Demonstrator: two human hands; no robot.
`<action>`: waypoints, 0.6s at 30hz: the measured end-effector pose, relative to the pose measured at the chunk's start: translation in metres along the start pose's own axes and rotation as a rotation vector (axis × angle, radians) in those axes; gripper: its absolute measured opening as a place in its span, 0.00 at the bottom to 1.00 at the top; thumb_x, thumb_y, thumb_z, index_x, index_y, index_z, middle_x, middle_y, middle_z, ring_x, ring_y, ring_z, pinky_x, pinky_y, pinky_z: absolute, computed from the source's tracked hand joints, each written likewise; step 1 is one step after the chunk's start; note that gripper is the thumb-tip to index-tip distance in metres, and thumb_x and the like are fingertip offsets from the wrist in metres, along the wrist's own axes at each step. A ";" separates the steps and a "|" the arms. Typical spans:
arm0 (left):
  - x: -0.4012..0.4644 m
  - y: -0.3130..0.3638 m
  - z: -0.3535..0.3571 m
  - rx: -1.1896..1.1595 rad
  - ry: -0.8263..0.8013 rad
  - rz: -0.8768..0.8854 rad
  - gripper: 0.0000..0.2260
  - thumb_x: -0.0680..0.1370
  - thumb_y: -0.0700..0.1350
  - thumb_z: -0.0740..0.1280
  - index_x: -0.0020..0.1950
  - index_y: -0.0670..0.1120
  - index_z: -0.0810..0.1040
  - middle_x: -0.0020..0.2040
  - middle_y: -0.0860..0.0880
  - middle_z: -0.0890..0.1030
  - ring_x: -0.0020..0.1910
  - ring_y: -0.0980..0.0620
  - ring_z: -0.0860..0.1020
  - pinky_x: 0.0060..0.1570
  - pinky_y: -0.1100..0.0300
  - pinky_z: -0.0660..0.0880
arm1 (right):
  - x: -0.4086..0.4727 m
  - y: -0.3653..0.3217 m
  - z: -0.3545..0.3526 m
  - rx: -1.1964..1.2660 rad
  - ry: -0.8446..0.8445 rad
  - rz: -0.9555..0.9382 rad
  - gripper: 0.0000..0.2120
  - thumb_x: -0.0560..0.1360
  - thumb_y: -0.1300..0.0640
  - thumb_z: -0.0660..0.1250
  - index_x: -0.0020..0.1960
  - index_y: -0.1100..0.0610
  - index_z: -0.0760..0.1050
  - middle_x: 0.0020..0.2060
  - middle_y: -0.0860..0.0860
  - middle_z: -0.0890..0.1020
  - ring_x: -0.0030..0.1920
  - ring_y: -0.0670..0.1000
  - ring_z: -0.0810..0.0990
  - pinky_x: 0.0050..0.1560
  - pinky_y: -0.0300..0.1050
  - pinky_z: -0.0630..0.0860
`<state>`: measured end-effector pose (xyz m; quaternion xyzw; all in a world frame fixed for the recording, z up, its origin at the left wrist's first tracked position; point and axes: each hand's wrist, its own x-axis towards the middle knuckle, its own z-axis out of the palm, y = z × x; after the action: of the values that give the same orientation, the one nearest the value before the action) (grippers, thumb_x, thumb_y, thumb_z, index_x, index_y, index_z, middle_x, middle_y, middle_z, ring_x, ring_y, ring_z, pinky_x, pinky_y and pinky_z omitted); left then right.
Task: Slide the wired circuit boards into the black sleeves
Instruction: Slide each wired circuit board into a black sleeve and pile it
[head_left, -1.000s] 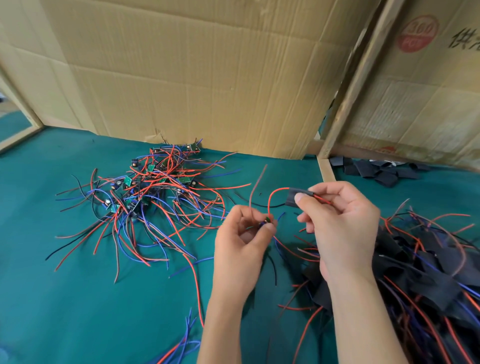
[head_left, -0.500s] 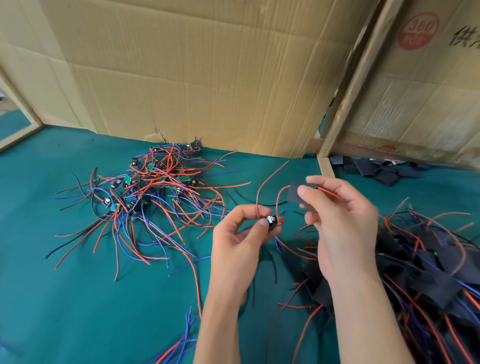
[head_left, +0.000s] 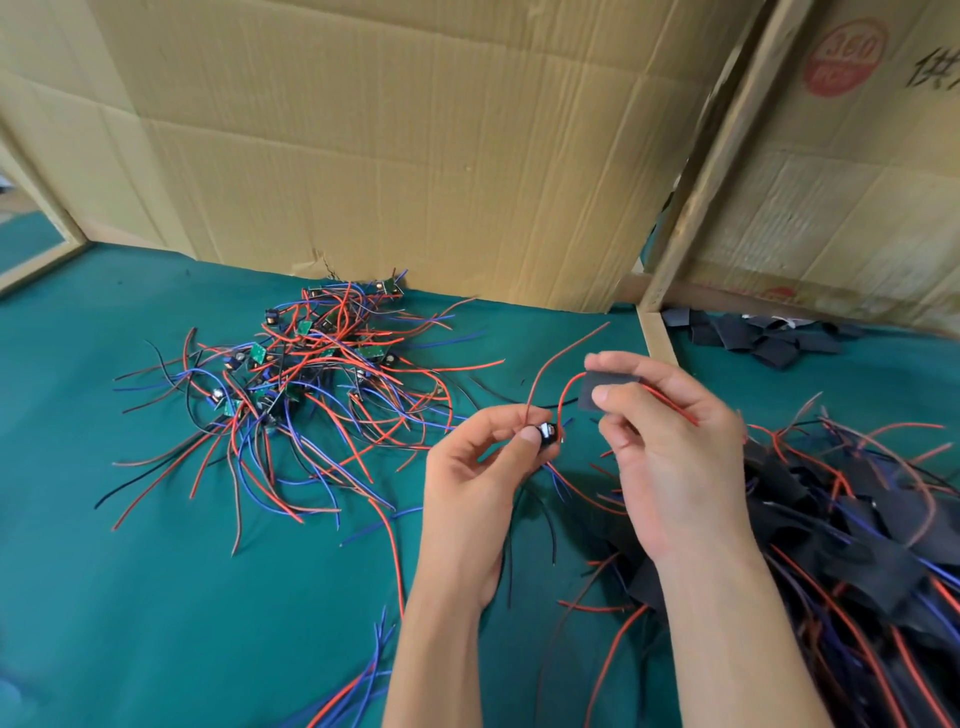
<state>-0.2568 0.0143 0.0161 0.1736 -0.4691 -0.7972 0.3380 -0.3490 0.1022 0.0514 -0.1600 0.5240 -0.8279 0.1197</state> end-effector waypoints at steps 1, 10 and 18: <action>-0.001 0.001 0.000 -0.010 -0.012 -0.010 0.08 0.77 0.32 0.70 0.45 0.43 0.86 0.46 0.40 0.83 0.45 0.48 0.84 0.51 0.60 0.80 | 0.000 0.000 0.000 0.009 0.004 -0.002 0.15 0.70 0.75 0.68 0.42 0.58 0.86 0.37 0.57 0.81 0.30 0.46 0.67 0.31 0.35 0.65; -0.002 0.005 0.001 -0.003 -0.076 -0.055 0.13 0.79 0.31 0.66 0.43 0.44 0.87 0.43 0.44 0.84 0.40 0.51 0.82 0.42 0.65 0.78 | 0.000 0.000 -0.001 -0.001 -0.018 0.013 0.09 0.72 0.73 0.70 0.48 0.63 0.85 0.43 0.57 0.85 0.34 0.48 0.71 0.32 0.37 0.66; 0.001 0.003 -0.002 -0.081 0.063 -0.014 0.08 0.77 0.32 0.68 0.44 0.41 0.84 0.44 0.42 0.84 0.43 0.51 0.83 0.45 0.63 0.80 | -0.001 -0.005 -0.014 -0.193 -0.291 0.076 0.21 0.62 0.59 0.80 0.54 0.57 0.86 0.51 0.55 0.87 0.47 0.51 0.81 0.48 0.42 0.74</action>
<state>-0.2554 0.0108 0.0176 0.1882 -0.4241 -0.8121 0.3537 -0.3541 0.1163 0.0502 -0.2691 0.5836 -0.7369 0.2095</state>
